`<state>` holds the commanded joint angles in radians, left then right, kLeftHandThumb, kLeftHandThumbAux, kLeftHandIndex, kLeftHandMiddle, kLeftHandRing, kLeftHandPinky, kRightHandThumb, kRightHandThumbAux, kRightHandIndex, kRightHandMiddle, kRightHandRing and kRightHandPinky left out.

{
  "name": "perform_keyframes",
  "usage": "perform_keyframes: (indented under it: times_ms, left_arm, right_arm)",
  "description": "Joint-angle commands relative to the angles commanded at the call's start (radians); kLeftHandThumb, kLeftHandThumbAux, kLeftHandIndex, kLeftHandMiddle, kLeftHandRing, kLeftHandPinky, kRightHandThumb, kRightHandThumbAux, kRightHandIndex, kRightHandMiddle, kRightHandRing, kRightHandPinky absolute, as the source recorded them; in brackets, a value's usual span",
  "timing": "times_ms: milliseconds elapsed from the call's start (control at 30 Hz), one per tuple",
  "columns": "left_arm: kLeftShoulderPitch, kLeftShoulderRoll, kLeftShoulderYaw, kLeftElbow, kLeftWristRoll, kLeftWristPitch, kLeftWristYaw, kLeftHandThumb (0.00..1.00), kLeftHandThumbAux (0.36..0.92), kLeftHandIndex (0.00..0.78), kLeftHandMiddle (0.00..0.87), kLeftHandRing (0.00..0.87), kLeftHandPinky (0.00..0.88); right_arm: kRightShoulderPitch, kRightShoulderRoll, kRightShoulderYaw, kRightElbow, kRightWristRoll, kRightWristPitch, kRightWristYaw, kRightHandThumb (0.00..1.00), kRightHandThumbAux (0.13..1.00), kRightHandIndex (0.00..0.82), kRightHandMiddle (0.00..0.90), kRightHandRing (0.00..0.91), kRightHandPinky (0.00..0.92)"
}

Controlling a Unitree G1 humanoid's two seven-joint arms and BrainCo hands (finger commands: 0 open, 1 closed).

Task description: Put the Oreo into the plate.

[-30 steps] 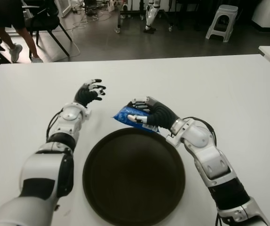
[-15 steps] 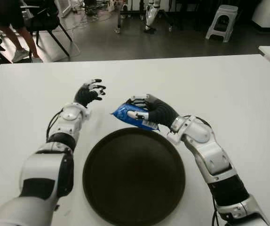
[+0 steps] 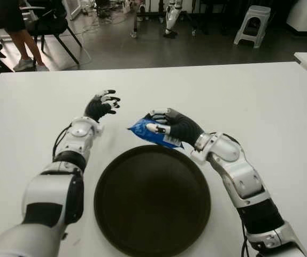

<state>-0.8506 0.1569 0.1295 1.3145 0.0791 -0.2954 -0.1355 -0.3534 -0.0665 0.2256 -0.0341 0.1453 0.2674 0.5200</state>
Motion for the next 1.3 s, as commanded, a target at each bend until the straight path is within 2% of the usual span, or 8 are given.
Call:
perform_keyframes:
  times_ms: [233, 433, 567, 767, 1033, 1167, 1300]
  left_arm:
    - [0.000, 0.001, -0.002, 0.001, 0.002, -0.001, 0.001, 0.132, 0.686, 0.214, 0.329, 0.344, 0.372]
    - [0.001, 0.002, -0.005, 0.001, 0.006, -0.004, 0.004, 0.130, 0.696, 0.213, 0.336, 0.351, 0.380]
    - [0.001, 0.002, -0.005, 0.002, 0.005, -0.005, 0.005, 0.124, 0.696, 0.215, 0.339, 0.358, 0.383]
    - [0.001, 0.000, -0.003, 0.001, 0.002, -0.008, 0.007, 0.134, 0.703, 0.215, 0.337, 0.357, 0.389]
    - [0.001, -0.002, -0.002, 0.001, 0.001, -0.006, 0.007, 0.131, 0.702, 0.208, 0.327, 0.343, 0.381]
    - [0.000, -0.002, -0.001, 0.001, -0.001, -0.003, 0.002, 0.128, 0.691, 0.205, 0.328, 0.348, 0.388]
    - [-0.001, -0.001, -0.001, 0.002, -0.001, -0.001, 0.001, 0.135, 0.688, 0.205, 0.328, 0.348, 0.383]
  right_arm:
    - [-0.003, 0.028, -0.036, 0.023, 0.092, -0.011, 0.047, 0.853, 0.679, 0.411, 0.490, 0.760, 0.769]
    - [-0.015, 0.057, -0.081, 0.025, 0.212, 0.031, 0.094, 0.854, 0.678, 0.415, 0.489, 0.756, 0.764]
    - [-0.016, 0.058, -0.094, 0.011, 0.260, 0.061, 0.112, 0.854, 0.677, 0.419, 0.487, 0.751, 0.760]
    - [-0.010, 0.055, -0.100, -0.012, 0.292, 0.062, 0.125, 0.855, 0.677, 0.419, 0.487, 0.749, 0.759]
    - [-0.006, 0.034, -0.081, -0.029, 0.283, 0.048, 0.132, 0.855, 0.676, 0.419, 0.487, 0.750, 0.760]
    - [-0.005, -0.014, -0.027, -0.056, 0.162, -0.019, 0.109, 0.855, 0.677, 0.417, 0.488, 0.752, 0.763]
    - [-0.002, -0.029, -0.005, -0.055, 0.117, -0.054, 0.109, 0.854, 0.678, 0.413, 0.490, 0.755, 0.766]
